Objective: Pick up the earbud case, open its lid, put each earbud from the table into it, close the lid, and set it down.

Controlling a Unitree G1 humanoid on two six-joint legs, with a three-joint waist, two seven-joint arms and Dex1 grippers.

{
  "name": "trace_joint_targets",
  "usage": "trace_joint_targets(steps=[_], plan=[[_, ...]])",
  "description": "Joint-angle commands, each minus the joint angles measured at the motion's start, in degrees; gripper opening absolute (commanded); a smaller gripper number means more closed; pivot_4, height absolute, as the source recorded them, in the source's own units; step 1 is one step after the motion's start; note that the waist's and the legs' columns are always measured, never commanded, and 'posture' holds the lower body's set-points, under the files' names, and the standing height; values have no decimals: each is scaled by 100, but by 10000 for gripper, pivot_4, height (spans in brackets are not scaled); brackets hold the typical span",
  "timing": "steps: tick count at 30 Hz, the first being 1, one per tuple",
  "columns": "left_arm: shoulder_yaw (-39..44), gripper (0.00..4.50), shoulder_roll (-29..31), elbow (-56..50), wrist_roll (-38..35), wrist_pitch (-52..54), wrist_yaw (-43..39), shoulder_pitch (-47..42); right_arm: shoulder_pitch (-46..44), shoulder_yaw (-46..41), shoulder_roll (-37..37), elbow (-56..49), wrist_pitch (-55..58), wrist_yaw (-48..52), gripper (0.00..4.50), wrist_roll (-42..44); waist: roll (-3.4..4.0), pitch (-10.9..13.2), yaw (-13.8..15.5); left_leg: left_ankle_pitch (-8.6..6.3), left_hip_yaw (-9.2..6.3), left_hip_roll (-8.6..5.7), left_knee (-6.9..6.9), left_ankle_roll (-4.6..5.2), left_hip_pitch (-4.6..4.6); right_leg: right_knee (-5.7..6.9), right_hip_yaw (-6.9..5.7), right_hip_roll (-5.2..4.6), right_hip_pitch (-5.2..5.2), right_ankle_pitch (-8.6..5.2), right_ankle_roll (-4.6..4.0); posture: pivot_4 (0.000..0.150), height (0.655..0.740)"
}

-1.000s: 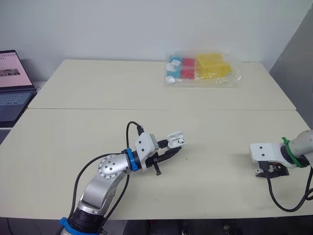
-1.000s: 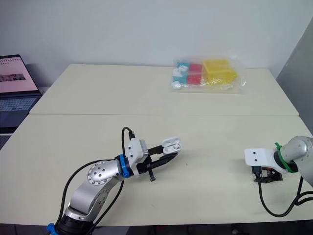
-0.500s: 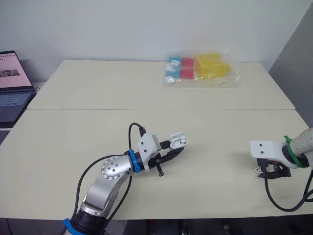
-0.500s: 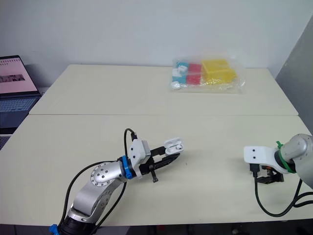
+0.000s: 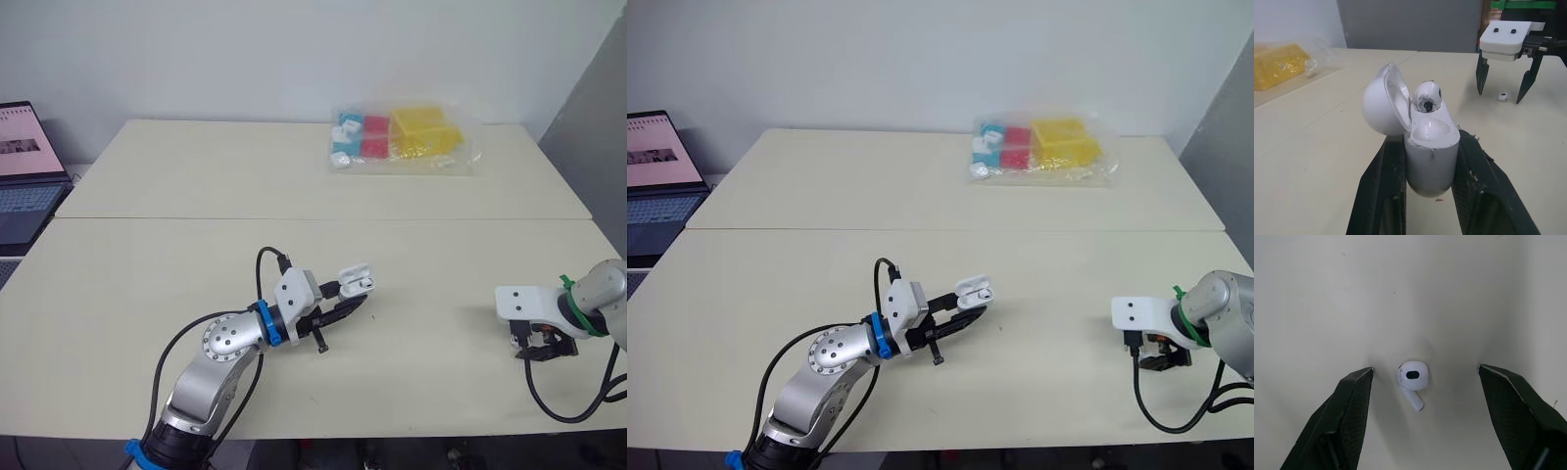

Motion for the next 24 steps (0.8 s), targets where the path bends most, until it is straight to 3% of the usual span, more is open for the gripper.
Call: trace_joint_targets(steps=[1,9,18,20,24], plan=[[-2,8262,3,-193,-30,-102,9,14,-42,-21,-6,-38,-29,66,31743,-40,0,0,0,0,0,0,0,0,0,0,0,0,0,0,0,1500,7354],[1,8262,1,-169,-32,-103,-1,-34,-38,-38,78,-23,-6,87,4243,-61,-1,0,-1,0,-1,0,3,0,3,1,0,0,3,1,1,1500,7354],[98,8262,14,-152,-72,-28,55,-42,-221,-408,68,-222,-51,258,3964,331,0,0,-4,0,0,0,2,0,3,1,1,0,3,1,1,1500,7354],[151,8262,-6,-156,-128,26,91,-71,-392,-805,160,-528,159,314,3964,832,1,1,-17,0,1,0,2,0,3,3,4,1,1,1,1,1500,7354],[203,8262,-44,-122,-208,78,92,-253,-536,-1686,690,-1322,1622,117,3964,2117,-1,0,1,0,-11,1,1,0,2,5,-3,8,2,1,1,1500,7354]])
